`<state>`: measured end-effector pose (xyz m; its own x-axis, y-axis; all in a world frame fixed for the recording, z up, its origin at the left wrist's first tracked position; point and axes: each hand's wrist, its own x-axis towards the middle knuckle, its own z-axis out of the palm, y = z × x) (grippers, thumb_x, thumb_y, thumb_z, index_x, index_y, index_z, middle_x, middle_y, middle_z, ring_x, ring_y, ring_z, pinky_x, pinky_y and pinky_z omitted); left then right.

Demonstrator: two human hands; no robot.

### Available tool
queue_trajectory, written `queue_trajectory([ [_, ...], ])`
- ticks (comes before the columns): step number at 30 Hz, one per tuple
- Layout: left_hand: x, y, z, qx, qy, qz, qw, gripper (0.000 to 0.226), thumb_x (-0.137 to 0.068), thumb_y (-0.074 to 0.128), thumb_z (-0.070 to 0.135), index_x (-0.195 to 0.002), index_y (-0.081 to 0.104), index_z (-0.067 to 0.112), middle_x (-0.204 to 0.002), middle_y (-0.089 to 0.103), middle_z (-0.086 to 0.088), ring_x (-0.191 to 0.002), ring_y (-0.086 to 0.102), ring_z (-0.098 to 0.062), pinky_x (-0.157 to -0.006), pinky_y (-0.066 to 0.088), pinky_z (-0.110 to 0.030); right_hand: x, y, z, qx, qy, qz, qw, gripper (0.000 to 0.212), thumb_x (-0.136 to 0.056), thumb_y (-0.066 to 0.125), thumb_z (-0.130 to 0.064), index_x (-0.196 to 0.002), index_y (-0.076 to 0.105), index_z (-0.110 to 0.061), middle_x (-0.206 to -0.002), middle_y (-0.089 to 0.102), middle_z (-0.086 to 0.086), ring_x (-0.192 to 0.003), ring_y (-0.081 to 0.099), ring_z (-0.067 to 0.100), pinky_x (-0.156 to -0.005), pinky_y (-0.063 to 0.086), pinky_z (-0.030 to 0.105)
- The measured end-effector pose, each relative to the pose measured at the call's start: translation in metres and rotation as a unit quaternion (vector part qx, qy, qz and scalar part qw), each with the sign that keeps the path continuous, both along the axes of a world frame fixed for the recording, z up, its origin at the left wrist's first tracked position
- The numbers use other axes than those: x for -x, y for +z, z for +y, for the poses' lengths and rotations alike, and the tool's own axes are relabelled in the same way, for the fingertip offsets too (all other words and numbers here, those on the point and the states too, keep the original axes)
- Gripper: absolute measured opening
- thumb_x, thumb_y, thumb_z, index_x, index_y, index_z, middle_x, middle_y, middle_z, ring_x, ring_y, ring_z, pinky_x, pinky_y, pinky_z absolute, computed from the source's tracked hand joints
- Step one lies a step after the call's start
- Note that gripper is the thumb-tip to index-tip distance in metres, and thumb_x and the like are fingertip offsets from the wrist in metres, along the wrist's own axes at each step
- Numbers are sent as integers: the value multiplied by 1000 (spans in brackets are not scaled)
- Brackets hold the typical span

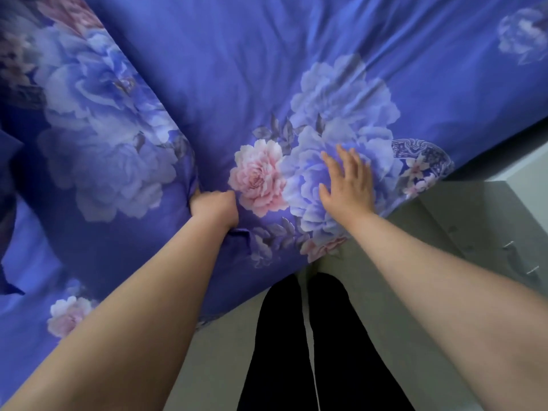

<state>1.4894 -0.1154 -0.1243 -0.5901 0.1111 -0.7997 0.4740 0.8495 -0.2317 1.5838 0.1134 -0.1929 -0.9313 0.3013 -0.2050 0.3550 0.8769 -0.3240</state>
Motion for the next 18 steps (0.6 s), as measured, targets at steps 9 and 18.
queue_trajectory([
  [9, 1, 20, -65, 17, 42, 21, 999, 38, -89, 52, 24, -126, 56, 19, -135, 44, -9, -128, 36, -28, -106, 29, -37, -1, 10, -122, 70, 353, -262, 895, 62, -91, 41, -53, -148, 20, -41, -160, -4, -6, -147, -9, 28, -112, -6, 61],
  [18, -6, 23, -107, -65, 66, 49, 994, 40, -91, 47, 15, -129, 56, 23, -141, 42, -6, -131, 35, -28, -106, 34, -37, 41, 7, -103, 113, 124, 18, 986, 54, -86, 41, -33, -135, 50, -13, -144, 44, 14, -131, 43, 34, -107, 33, 46],
])
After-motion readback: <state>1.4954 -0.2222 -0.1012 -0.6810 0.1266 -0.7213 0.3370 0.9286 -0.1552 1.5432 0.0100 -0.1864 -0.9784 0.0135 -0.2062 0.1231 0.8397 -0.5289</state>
